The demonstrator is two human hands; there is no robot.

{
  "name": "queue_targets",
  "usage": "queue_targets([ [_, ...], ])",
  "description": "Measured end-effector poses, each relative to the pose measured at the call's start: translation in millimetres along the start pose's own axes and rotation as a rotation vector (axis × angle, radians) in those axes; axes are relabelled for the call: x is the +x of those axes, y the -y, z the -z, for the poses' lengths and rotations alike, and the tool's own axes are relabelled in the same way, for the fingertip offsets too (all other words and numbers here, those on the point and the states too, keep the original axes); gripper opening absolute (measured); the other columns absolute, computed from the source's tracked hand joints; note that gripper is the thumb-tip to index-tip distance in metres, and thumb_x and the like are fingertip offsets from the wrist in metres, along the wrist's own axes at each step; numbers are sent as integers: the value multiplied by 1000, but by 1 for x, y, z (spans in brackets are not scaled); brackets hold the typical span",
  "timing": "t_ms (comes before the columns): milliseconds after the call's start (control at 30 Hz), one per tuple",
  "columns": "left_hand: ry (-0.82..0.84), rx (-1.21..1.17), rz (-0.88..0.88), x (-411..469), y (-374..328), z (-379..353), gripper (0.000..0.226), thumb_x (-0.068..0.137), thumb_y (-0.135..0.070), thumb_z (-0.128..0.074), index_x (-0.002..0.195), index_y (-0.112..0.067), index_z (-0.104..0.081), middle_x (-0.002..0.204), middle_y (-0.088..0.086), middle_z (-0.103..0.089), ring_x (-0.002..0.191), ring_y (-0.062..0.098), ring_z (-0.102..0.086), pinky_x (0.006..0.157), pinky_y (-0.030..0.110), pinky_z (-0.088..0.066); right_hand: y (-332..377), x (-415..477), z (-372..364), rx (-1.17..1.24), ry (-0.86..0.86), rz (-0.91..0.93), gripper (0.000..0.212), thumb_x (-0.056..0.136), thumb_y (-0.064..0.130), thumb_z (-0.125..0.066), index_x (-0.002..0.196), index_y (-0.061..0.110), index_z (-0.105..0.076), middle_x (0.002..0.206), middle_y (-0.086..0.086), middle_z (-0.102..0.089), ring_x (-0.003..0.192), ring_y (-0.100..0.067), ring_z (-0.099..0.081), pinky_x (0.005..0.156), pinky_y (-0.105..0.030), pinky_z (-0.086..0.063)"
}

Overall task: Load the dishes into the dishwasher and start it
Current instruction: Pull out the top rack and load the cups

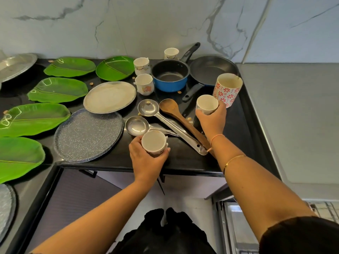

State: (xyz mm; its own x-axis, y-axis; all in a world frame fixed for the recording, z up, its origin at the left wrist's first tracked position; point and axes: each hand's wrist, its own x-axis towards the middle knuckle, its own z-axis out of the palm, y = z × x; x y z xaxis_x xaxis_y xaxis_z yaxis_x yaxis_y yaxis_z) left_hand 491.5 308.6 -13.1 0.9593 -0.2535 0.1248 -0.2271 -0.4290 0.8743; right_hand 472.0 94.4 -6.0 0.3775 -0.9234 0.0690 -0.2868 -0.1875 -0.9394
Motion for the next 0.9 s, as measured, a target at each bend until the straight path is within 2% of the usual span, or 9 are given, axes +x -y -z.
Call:
queue_targets([
  [100, 63, -62, -73, -13, -13, -11, 72, 64, -22, -85, 113, -22, -34, 116, -3, -33, 102, 5, -41, 81, -1, -33, -2, -20, 26, 72, -67, 48, 72, 72, 22, -78, 131, 13, -37, 128, -7, -41, 109, -9, -44, 87, -19, -46],
  [167, 129, -96, -126, -28, -25, -22, 73, 64, -21, -85, 113, -26, -30, 117, -2, -33, 98, 1, -42, 81, -5, -32, -3, -34, 53, 135, -109, 95, 68, 72, 19, -78, 127, 10, -39, 124, -9, -41, 101, -8, -48, 80, -16, -51],
  [267, 229, -156, -205, -59, -46, -42, 75, 65, -23, -84, 118, -26, -31, 120, 1, -36, 104, -1, -44, 88, 4, -38, -8, -56, 102, 217, -172, 188, 62, 70, 26, -77, 120, 14, -41, 119, -11, -45, 96, -11, -53, 73, -14, -51],
  [333, 286, -217, -231, -80, -56, -53, 74, 66, -28, -81, 122, -25, -33, 123, 5, -39, 110, 6, -47, 96, 18, -43, -12, -71, 135, 275, -203, 210, 61, 68, 37, -71, 118, 19, -39, 118, -12, -46, 101, -17, -53, 78, -22, -52],
  [400, 396, -288, -262, -114, -70, -70, 74, 65, -33, -78, 125, -25, -35, 125, 8, -43, 114, 14, -49, 99, 30, -45, -22, -89, 182, 311, -253, 204, 61, 70, 34, -70, 119, 18, -38, 118, -10, -47, 104, -18, -54, 82, -23, -51],
  [500, 629, -346, -293, -165, -90, -89, 71, 65, -37, -75, 125, -27, -38, 121, 1, -53, 112, 11, -54, 96, 26, -46, -44, -116, 251, 318, -288, 181, 58, 75, 22, -71, 122, 19, -38, 115, 4, -50, 102, -5, -55, 84, -21, -49],
  [600, 824, -305, -351, -211, -100, -109, 68, 65, -39, -75, 123, -41, -38, 118, -10, -55, 109, 4, -55, 93, 20, -46, -77, -146, 317, 239, -318, 122, 63, 73, 27, -71, 126, 16, -39, 118, 4, -51, 106, -9, -55, 88, -24, -50],
  [767, 1024, -82, -405, -268, -98, -154, 70, 68, -34, -81, 124, -40, -40, 116, -13, -48, 109, 10, -49, 89, 22, -46, -132, -191, 403, 43, -371, -77, 81, 67, 36, -74, 134, 10, -38, 126, -11, -50, 111, -21, -56, 92, -31, -51],
  [900, 1160, 139, -401, -293, -89, -198, 85, 62, -51, -80, 133, -37, -36, 123, -2, -48, 106, 13, -53, 90, 31, -50, -178, -217, 448, -156, -356, -255, 83, 67, 47, -77, 136, 19, -39, 123, -2, -50, 104, -16, -53, 93, -34, -48],
])
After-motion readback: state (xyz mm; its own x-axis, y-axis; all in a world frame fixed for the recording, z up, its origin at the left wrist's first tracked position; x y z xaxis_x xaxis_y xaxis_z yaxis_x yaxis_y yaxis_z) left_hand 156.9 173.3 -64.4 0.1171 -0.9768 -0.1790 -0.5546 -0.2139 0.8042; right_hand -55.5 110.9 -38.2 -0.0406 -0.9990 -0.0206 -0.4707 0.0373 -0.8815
